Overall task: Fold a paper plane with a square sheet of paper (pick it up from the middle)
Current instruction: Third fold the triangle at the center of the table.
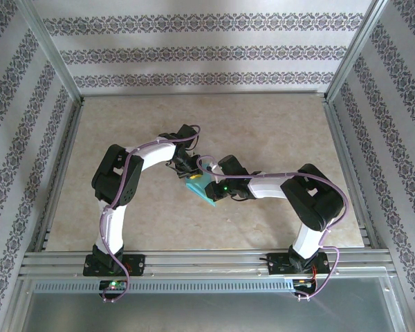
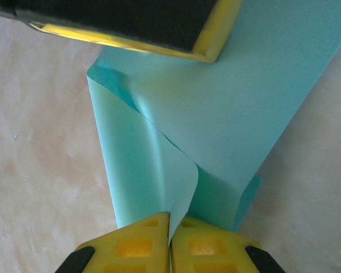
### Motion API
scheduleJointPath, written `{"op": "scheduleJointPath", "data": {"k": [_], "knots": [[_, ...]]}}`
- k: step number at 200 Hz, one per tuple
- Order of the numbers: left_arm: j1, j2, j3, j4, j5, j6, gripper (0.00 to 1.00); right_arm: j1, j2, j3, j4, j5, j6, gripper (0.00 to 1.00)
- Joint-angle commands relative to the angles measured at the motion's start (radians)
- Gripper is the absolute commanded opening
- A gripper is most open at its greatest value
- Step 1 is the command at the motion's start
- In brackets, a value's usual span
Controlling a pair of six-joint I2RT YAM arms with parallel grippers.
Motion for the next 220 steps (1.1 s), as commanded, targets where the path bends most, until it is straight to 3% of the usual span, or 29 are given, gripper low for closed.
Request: {"op": "scheduleJointPath", "data": {"k": [1,72,152,220], "knots": [[-0.022,0.058,-0.006,-0.059,-0.023,0.02,0.11,-0.015,0.032,0.018,-0.047,0.006,-0.016,0.1],[-0.011,-0.076,-0.011,-0.004,-0.012,-0.051,0.15,-0.017,0.047,0.017,-0.068,0.007,-0.004,0.09],[-0.014,-0.313,-0.356,0.312,0.001,-0.349,0.15,-0.022,0.063,0.022,-0.072,-0.012,0.018,0.11],[-0.061,-0.296,-0.411,0.392,-0.022,-0.426,0.14,-0.025,0.069,0.024,-0.076,-0.01,0.024,0.12]]}}
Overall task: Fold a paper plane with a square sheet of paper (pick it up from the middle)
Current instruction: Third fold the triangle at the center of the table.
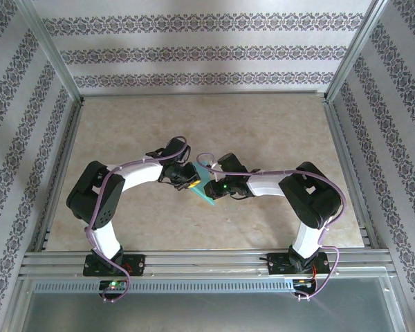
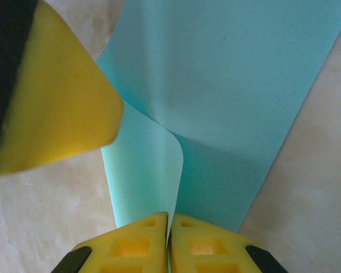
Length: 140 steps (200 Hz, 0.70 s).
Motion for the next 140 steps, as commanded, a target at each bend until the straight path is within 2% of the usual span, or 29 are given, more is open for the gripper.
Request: {"op": "scheduleJointPath", "data": {"k": [1,140], "knots": [[-0.015,0.002,-0.023,0.072,-0.012,-0.061,0.14,-0.011,0.043,-0.004,-0.061,0.019,0.013,0.12],[-0.025,0.029,-0.075,0.085,-0.039,-0.07,0.13,-0.018,0.058,0.005,-0.078,0.017,0.021,0.15]]}}
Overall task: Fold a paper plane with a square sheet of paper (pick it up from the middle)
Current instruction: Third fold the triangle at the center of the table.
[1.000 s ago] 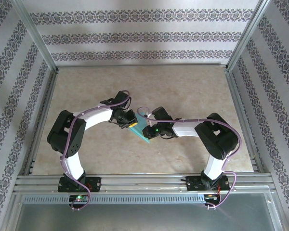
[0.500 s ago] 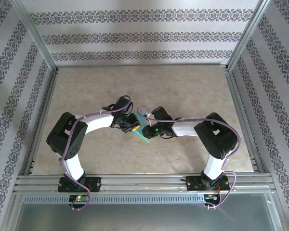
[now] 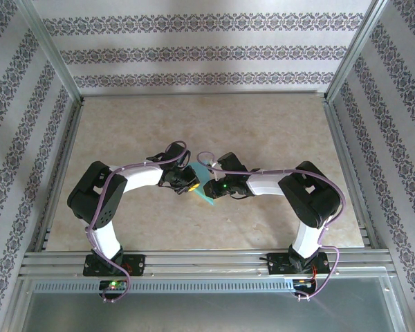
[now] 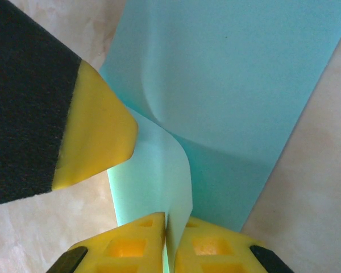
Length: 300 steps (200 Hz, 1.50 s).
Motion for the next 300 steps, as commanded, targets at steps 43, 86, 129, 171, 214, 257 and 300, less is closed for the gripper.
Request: {"op": "scheduleJointPath", "data": {"k": [43,86,129,171,214,257,300], "knots": [[-0.018,0.026,-0.016,0.018,-0.028,-0.017,0.13,-0.014,0.053,-0.001,-0.08,0.032,0.006,0.16],[-0.018,0.038,-0.011,0.019,-0.026,-0.01,0.13,-0.014,0.056,0.001,-0.09,0.037,0.009,0.16],[-0.019,0.052,-0.009,0.017,-0.028,-0.002,0.13,-0.014,0.056,0.002,-0.096,0.042,0.012,0.14],[-0.019,0.062,-0.004,0.005,-0.034,0.008,0.13,-0.016,0.056,0.001,-0.099,0.043,0.014,0.14],[-0.018,0.082,-0.021,0.003,-0.041,0.012,0.13,-0.019,0.047,0.006,-0.102,0.045,0.025,0.14],[-0.018,0.091,-0.023,-0.025,-0.051,0.012,0.12,-0.033,-0.028,0.038,-0.141,0.016,0.078,0.21],[-0.018,0.109,0.0,-0.059,-0.05,0.017,0.12,-0.065,-0.148,0.044,-0.176,-0.001,0.128,0.3]]}}
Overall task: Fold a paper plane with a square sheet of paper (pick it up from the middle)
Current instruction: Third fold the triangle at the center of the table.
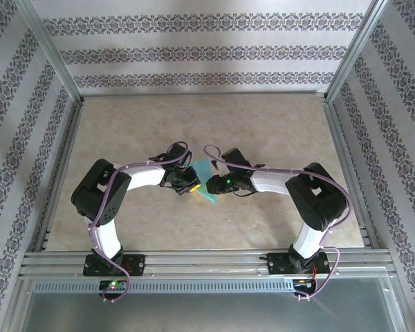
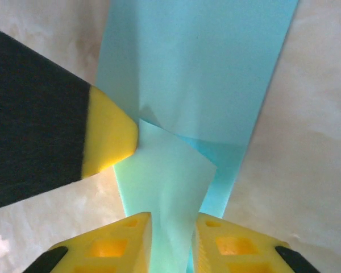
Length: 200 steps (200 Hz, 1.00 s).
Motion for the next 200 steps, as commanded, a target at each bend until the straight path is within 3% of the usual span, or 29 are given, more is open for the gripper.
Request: {"op": "scheduleJointPath", "data": {"k": [1,42,76,114,200], "knots": [[-0.013,0.065,-0.01,-0.083,-0.05,0.018,0.12,-0.019,-0.085,0.014,-0.052,0.005,0.045,0.3],[-0.014,0.073,0.002,-0.098,-0.05,0.018,0.12,-0.043,-0.132,-0.009,-0.059,-0.021,0.088,0.32],[-0.015,0.073,0.004,-0.1,-0.048,0.018,0.12,-0.024,-0.088,0.008,-0.066,-0.133,0.079,0.22],[-0.013,0.072,-0.001,-0.111,-0.059,0.01,0.12,0.025,-0.037,0.039,-0.096,-0.138,0.038,0.16],[-0.013,0.073,-0.008,-0.118,-0.066,0.001,0.12,0.04,0.055,0.082,-0.137,-0.127,-0.004,0.14]]}}
